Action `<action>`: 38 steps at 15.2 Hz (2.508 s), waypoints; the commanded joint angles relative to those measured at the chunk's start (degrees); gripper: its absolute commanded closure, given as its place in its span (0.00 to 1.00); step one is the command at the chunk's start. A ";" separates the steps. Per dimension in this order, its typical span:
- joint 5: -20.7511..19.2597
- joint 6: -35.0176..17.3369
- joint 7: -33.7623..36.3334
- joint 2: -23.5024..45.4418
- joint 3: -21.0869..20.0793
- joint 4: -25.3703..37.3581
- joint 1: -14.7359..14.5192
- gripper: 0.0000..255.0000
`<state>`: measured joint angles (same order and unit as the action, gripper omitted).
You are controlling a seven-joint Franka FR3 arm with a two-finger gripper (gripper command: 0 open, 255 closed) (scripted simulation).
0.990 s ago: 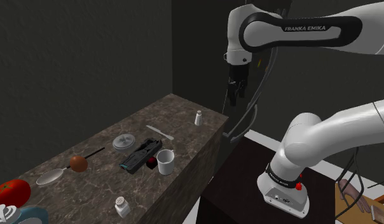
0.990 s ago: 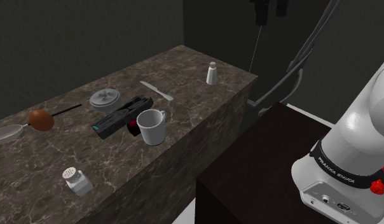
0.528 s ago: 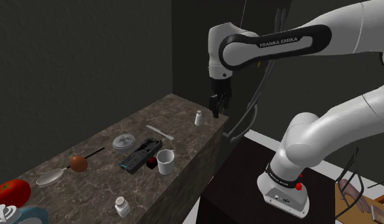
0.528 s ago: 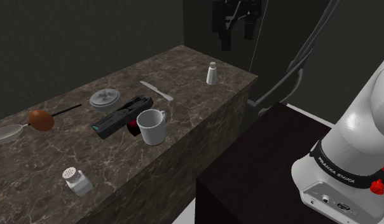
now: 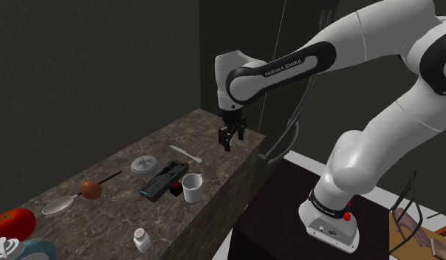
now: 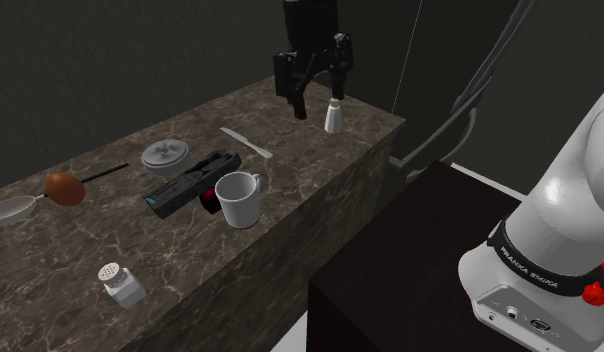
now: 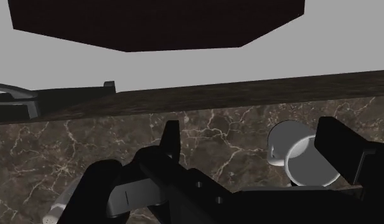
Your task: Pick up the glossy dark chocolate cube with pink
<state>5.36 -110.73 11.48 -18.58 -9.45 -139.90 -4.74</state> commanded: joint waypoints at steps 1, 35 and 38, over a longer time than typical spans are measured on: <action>0.10 -3.54 1.89 4.12 -1.30 0.80 -0.46 0.00; -12.50 -21.04 21.78 58.41 -3.36 37.46 -9.44 1.00; -12.50 -21.03 21.78 58.41 -3.36 37.47 -9.45 1.00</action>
<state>-7.14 -131.76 33.26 39.82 -12.81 -102.44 -14.19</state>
